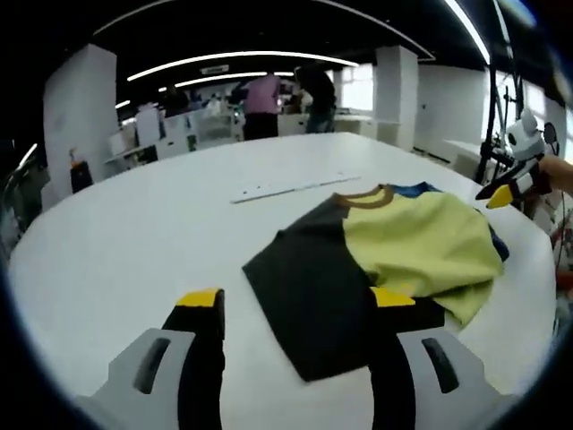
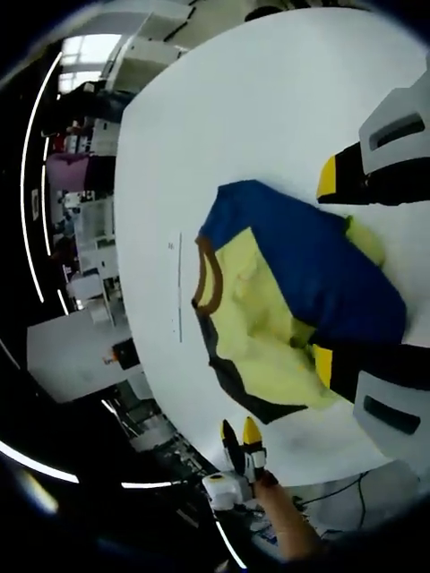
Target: Fold the garment on the visible template until the final outline fits inside the template.
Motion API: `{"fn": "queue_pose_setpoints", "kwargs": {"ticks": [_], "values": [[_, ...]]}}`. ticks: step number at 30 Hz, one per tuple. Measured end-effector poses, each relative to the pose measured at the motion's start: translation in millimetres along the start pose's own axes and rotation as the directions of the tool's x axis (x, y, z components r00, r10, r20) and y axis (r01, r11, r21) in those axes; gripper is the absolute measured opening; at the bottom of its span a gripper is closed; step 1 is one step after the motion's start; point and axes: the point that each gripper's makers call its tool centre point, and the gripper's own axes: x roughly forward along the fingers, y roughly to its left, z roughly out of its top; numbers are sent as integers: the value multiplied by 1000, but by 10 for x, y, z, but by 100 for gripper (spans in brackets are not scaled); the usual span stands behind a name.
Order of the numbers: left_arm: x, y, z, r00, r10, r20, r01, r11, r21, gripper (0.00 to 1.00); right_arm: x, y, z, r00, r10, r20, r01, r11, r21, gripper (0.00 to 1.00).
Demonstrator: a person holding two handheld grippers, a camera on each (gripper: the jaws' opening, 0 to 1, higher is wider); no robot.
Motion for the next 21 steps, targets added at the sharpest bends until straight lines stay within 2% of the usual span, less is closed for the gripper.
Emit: {"fn": "queue_pose_setpoints", "kwargs": {"ticks": [11, 15, 21], "values": [[-171, -42, -252, 1000, 15, -21, -16, 999, -34, 50, -104, 215, -327, 999, 23, -34, -22, 999, 45, 53], [-178, -62, -345, 999, 19, -37, -20, 999, -43, 46, -109, 258, -440, 999, 22, -38, -18, 996, 87, 46], [-169, -68, -476, 998, 23, -61, -29, 995, -96, 37, -103, 320, -573, 998, 22, -55, -15, 991, 130, 36]]}}
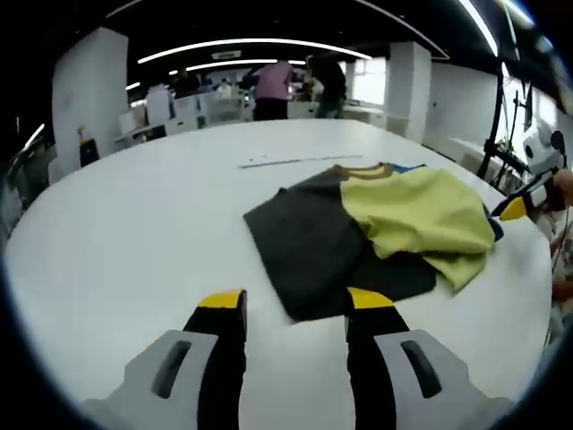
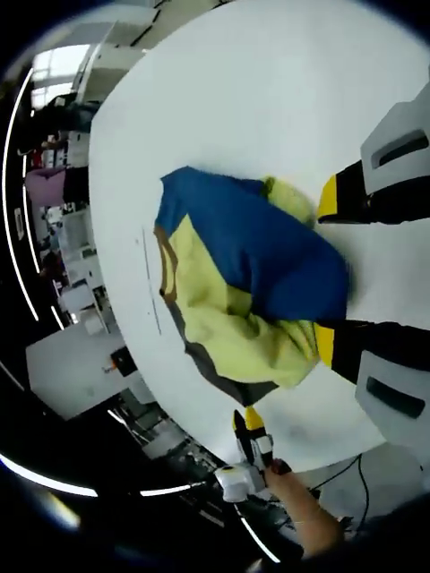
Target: Fold the garment on the visible template until the final outline fits inside the template.
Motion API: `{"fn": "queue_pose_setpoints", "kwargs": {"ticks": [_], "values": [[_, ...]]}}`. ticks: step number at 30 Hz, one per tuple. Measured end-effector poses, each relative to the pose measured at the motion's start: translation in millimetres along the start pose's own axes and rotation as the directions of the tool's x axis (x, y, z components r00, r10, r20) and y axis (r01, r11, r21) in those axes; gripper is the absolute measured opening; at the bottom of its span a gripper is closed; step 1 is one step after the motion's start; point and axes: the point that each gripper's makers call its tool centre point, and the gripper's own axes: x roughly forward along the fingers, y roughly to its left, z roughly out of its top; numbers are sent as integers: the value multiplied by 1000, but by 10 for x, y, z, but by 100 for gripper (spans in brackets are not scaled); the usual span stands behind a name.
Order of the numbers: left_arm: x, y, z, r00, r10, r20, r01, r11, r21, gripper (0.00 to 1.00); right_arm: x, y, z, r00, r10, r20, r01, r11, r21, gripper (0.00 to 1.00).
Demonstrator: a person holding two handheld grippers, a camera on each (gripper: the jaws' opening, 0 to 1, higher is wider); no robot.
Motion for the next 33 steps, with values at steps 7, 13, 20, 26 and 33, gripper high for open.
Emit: {"fn": "queue_pose_setpoints", "kwargs": {"ticks": [7, 13, 20, 26, 33], "values": [[26, -5, -38, 1000, 1, 5, 0, 999, -38, 27, 37, 40, -66, 1000, -4, 18, 3, 998, 66, 29], [78, -21, -70, 1000, -6, -6, 5, 999, -41, 19, 86, 32, -90, 999, -29, 35, 25, 994, 108, 23], [102, 5, -55, 1000, 16, -2, -17, 1000, -13, 9, 147, -22, -116, 996, -70, 47, 62, 988, 144, 14], [89, 33, -61, 999, 36, -7, -36, 999, -25, 1, 166, -51, -118, 995, -83, 54, 74, 986, 150, 0], [18, 48, 51, 999, 42, 19, -41, 998, -43, 0, 92, -33, -65, 995, -67, 67, 60, 992, 111, 0]]}}
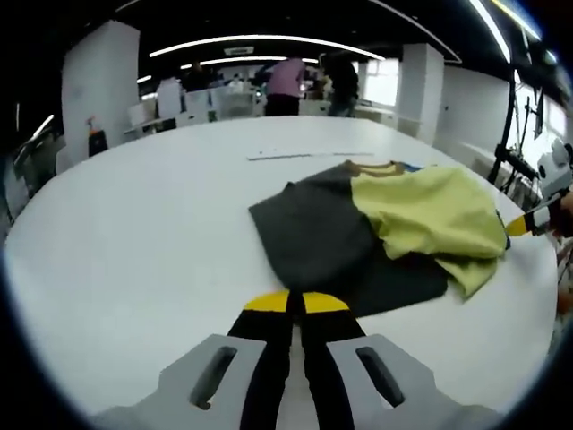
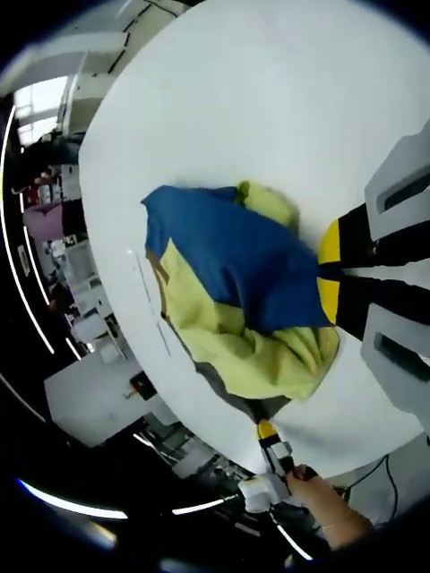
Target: Fold the garment on the visible template until the final outline fits inside the template.
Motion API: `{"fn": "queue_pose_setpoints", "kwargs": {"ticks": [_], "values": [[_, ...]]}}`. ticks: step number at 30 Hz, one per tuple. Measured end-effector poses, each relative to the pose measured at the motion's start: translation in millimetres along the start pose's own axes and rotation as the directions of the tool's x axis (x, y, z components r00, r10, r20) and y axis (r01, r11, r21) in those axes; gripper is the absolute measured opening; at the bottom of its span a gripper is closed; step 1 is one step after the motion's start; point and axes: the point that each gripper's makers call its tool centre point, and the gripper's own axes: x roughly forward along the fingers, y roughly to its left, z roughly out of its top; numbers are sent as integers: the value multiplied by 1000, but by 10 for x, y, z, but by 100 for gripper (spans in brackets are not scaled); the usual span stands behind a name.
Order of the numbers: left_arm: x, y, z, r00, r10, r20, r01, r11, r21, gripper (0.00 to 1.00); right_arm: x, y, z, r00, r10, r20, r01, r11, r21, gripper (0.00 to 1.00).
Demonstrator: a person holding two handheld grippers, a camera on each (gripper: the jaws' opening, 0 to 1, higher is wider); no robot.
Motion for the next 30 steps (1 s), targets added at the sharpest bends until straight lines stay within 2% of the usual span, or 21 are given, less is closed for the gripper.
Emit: {"fn": "queue_pose_setpoints", "kwargs": {"ticks": [5, 9, 20, 30], "values": [[-64, 24, 142, 999, 4, 44, -2, 999, -54, 0, -90, -33, 64, 1000, -11, 12, 11, 1000, -26, 0], [-124, 60, 266, 997, 12, 72, -7, 998, -64, 0, -176, -77, 161, 999, -26, 27, 27, 998, -56, 0], [-277, 286, 576, 990, 63, 128, -50, 993, -104, 0, -442, -393, 527, 990, -107, 93, 116, 989, -96, 0], [-301, 444, 682, 989, 88, 117, -81, 994, -67, 0, -654, -731, 888, 973, -192, 128, 212, 964, -163, 0]]}}
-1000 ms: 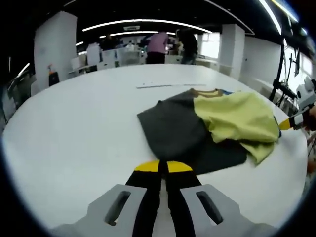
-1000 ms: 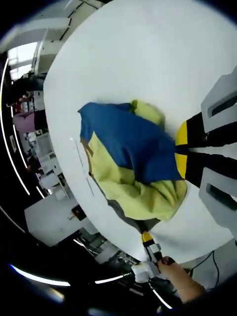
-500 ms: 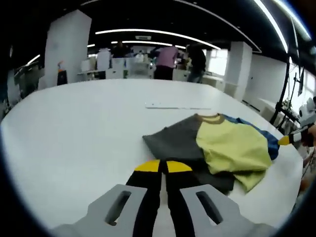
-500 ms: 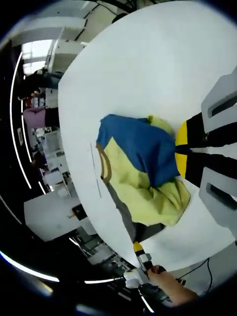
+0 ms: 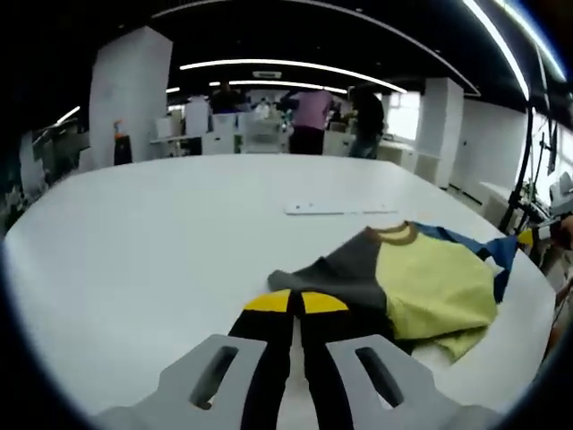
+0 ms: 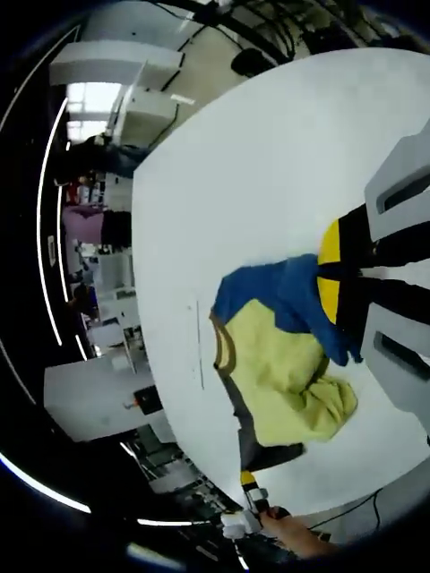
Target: Fold the garment on the visible template until the final outline fits inside the template.
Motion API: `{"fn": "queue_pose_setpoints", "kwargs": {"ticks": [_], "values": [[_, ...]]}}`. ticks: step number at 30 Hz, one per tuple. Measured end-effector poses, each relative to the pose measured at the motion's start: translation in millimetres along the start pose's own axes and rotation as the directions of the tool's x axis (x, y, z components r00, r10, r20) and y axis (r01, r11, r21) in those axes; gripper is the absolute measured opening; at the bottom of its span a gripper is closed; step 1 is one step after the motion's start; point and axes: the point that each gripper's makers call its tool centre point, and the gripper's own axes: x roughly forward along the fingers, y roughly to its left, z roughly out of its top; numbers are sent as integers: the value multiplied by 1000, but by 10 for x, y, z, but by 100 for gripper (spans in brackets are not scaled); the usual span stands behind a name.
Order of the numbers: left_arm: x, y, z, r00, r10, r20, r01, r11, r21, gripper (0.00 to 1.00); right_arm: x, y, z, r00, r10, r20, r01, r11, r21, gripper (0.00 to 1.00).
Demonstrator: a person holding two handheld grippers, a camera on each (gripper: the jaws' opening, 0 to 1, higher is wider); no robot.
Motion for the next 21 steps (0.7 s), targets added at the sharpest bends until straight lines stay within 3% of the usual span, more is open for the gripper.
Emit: {"fn": "queue_pose_setpoints", "kwargs": {"ticks": [12, 21], "values": [[25, 196, 54, 999, 33, -38, -33, 999, -7, 0, 54, -520, 121, 993, -113, -19, 112, 993, -35, 0], [85, 303, -169, 993, 57, -101, -59, 998, -12, 0, 212, -787, 97, 984, -168, -68, 161, 982, -97, 0]]}}
